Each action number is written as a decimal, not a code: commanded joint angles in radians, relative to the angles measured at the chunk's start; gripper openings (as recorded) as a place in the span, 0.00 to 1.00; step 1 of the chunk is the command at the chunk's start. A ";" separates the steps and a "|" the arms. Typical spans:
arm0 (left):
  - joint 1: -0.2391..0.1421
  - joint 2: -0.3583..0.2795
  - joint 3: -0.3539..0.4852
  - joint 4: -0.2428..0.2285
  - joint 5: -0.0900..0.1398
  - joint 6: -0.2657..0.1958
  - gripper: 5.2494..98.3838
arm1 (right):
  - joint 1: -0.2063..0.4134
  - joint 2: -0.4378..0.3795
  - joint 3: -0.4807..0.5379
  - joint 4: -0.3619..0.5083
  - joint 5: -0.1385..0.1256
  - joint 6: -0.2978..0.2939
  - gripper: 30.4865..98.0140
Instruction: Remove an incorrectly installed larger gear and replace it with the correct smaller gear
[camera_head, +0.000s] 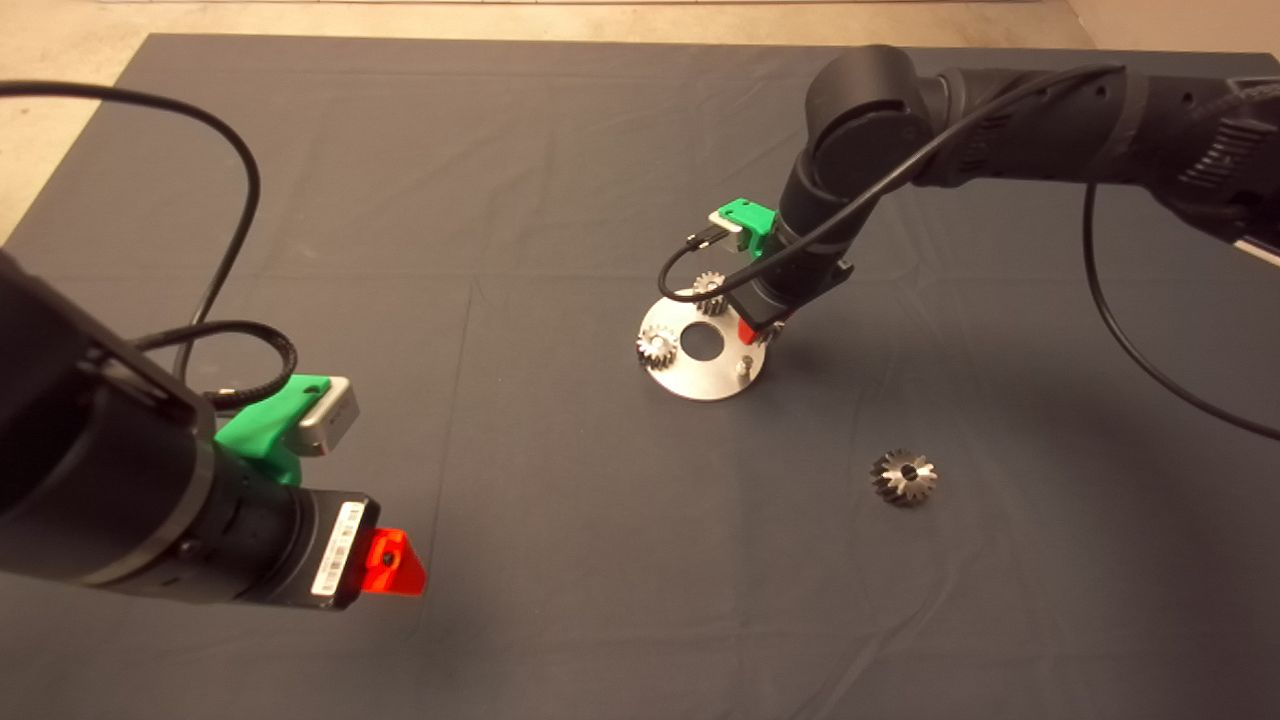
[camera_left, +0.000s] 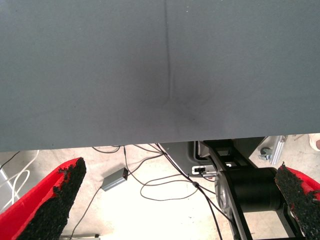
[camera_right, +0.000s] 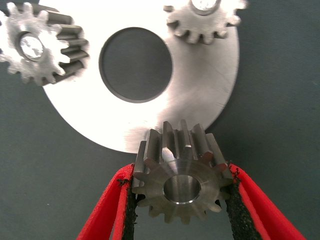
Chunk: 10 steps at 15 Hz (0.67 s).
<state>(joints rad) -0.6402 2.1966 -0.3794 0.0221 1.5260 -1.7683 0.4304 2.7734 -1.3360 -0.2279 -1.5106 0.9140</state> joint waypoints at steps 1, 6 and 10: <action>-0.009 -0.004 0.011 -0.016 0.077 0.000 1.00 | 0.012 0.006 0.003 0.030 0.003 0.005 0.14; -0.009 -0.002 0.011 -0.017 0.077 0.001 1.00 | -0.001 0.005 0.000 0.028 0.003 0.003 0.14; -0.009 -0.003 0.011 -0.016 0.077 0.001 1.00 | -0.007 0.006 0.002 0.028 0.004 0.003 0.14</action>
<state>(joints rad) -0.6402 2.1970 -0.3794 0.0221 1.5260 -1.7679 0.3978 2.7753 -1.3374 -0.2270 -1.5106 0.9140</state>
